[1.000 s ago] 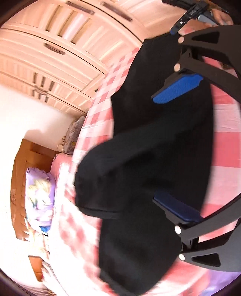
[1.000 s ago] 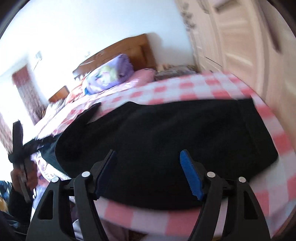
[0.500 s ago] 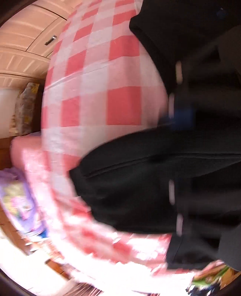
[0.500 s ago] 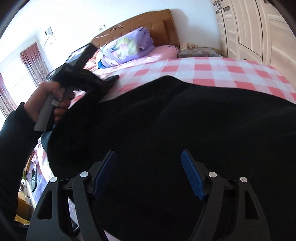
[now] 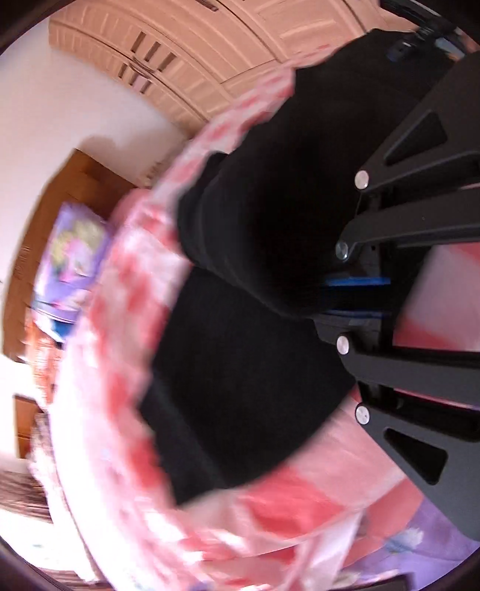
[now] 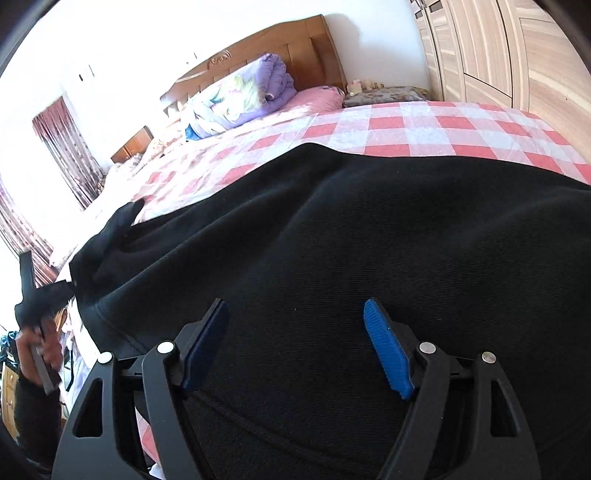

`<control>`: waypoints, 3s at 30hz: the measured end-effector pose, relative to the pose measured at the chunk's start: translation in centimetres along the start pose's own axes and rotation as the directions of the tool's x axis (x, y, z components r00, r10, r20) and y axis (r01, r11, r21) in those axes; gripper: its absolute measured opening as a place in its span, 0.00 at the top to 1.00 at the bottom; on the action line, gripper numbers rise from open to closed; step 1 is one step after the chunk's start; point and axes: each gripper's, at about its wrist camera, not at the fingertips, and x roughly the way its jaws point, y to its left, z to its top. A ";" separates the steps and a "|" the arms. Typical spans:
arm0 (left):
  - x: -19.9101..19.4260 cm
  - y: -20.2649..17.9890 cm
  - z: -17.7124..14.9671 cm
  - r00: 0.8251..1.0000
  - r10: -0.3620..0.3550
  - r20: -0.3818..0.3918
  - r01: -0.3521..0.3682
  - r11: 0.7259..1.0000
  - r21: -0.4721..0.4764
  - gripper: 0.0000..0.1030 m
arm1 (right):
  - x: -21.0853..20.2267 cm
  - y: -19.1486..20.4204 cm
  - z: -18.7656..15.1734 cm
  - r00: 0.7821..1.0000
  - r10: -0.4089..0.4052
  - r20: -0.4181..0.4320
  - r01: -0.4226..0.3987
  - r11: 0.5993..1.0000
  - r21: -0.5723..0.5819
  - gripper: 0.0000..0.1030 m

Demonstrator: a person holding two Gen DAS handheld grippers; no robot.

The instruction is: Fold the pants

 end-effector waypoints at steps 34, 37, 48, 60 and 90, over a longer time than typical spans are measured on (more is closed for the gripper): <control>-3.4 -4.4 4.4 0.982 -0.064 0.180 0.008 0.956 0.292 0.78 | 13.8 18.9 7.4 0.970 0.074 -0.232 -0.238 0.480 -0.844 0.93; -5.5 -4.9 5.2 0.964 -0.082 0.252 0.005 0.957 0.290 0.78 | 12.0 18.9 7.5 0.985 0.093 -0.146 -0.173 0.505 -0.846 0.93; -2.9 -3.9 6.2 0.961 0.044 0.274 -0.097 0.979 0.181 0.75 | 15.8 18.3 9.2 0.989 0.034 -0.145 -0.134 0.628 -0.766 0.81; -7.3 2.8 3.4 0.902 0.213 0.377 -0.236 0.972 0.017 0.10 | 10.7 17.0 9.1 0.985 0.158 -0.067 -0.166 0.781 -0.602 0.19; -1.1 16.4 7.0 0.954 -0.267 0.136 0.299 0.806 -0.510 0.43 | 7.0 11.5 5.2 0.974 0.226 -0.033 -0.225 0.930 -0.291 0.19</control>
